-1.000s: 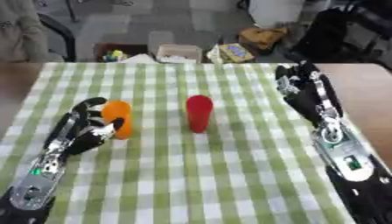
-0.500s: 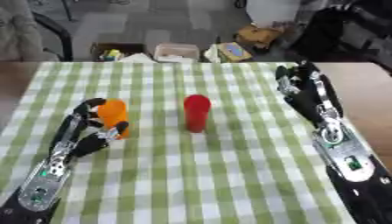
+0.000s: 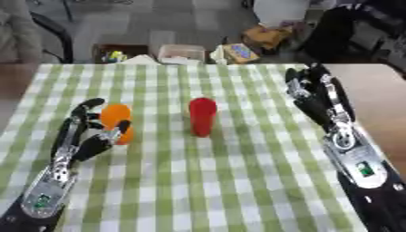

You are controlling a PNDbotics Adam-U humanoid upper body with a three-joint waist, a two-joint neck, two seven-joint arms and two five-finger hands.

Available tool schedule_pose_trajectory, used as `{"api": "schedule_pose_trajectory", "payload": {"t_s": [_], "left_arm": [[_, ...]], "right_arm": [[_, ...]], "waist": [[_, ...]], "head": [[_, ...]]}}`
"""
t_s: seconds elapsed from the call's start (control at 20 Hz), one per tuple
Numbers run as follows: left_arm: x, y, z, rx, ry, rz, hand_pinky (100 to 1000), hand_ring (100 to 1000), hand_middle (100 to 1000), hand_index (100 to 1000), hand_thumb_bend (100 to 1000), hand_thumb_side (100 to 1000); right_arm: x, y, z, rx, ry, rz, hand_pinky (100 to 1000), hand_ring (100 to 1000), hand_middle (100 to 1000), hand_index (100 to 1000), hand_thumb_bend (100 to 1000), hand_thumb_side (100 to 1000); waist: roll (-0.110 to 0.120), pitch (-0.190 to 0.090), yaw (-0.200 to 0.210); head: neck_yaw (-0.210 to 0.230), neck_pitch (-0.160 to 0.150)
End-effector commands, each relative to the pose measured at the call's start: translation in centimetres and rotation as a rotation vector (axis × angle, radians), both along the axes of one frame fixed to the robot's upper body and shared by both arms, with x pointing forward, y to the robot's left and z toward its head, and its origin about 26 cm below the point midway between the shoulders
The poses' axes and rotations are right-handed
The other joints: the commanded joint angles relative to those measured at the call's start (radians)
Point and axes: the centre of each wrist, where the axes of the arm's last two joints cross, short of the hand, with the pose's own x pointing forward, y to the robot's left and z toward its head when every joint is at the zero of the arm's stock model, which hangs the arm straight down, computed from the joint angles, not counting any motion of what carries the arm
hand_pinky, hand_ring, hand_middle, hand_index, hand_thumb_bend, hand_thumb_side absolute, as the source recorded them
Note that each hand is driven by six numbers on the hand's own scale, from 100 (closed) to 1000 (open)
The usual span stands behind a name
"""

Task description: Pour the contents of one cup into another cup.

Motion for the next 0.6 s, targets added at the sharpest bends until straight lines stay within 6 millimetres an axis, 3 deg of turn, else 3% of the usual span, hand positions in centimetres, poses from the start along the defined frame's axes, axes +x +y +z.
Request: {"api": "schedule_pose_trajectory", "payload": {"t_s": [0.05, 0.6], "left_arm": [[0.53, -0.06, 1.52, 0.019, -0.038, -0.003, 655, 721, 877, 861, 607, 425], [0.94, -0.16, 0.98, 0.042, -0.029, 0.004, 634, 700, 865, 861, 563, 394]], "right_arm": [[0.14, 0.01, 1.07, -0.004, -0.028, 0.01, 518, 702, 374, 866, 133, 545], [0.2, 0.25, 1.19, -0.005, -0.031, 0.02, 517, 702, 371, 866, 127, 548]], "waist": [[0.001, -0.016, -0.003], [0.004, -0.009, -0.02]], "head": [[0.002, -0.012], [0.003, -0.016]]}}
